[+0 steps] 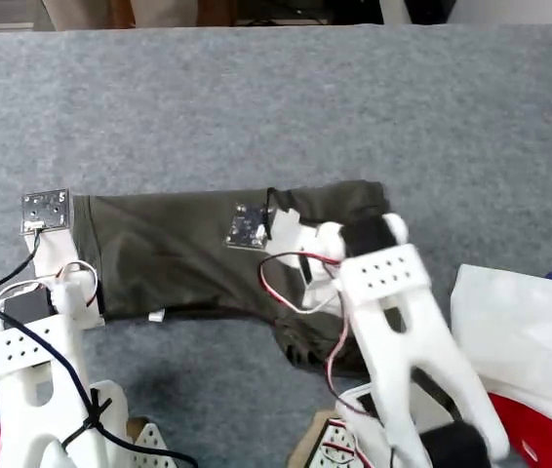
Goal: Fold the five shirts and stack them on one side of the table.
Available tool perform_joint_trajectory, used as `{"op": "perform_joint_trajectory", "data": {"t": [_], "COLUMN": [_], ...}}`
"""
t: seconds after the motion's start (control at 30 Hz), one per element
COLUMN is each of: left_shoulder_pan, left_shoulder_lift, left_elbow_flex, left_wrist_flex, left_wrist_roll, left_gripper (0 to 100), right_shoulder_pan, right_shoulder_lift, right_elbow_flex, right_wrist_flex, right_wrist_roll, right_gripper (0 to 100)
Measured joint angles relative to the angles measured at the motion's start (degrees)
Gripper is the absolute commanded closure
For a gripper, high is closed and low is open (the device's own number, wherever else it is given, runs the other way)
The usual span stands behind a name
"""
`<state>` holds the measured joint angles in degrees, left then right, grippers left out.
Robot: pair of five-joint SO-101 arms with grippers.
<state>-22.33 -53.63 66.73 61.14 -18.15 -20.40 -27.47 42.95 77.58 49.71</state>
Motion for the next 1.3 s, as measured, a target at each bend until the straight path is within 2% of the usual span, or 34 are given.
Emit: {"op": "perform_joint_trajectory", "data": {"t": [0.23,0.43,0.7,0.9,1.1,1.3], "left_shoulder_pan": [0.0,2.9,11.7,11.8,11.8,5.7], "left_shoulder_lift": [0.0,0.3,14.4,26.7,27.3,27.6], "left_elbow_flex": [0.0,-3.3,-15.1,-15.3,-7.7,-4.3], "left_wrist_flex": [-2.3,-2.8,-2.2,-1.9,-5.4,-10.5], "left_wrist_roll": [0.4,6.8,12.8,11.1,7.3,3.4], "left_gripper": [98,98,98,98,98,98], "right_shoulder_pan": [-1.3,-1.4,9.8,11.8,14.2,19.8], "right_shoulder_lift": [6.9,7.1,12.3,28.5,49.1,63.9], "right_elbow_flex": [9.8,11.3,-10.8,-26.5,-40.1,-54.9], "right_wrist_flex": [-9.0,-9.7,-9.7,-9.7,-9.7,-7.0], "right_wrist_roll": [-0.3,-0.3,-2.2,-5.7,-7.0,-5.4], "right_gripper": [99.5,99.5,99.5,99.5,99.5,99.5]}}
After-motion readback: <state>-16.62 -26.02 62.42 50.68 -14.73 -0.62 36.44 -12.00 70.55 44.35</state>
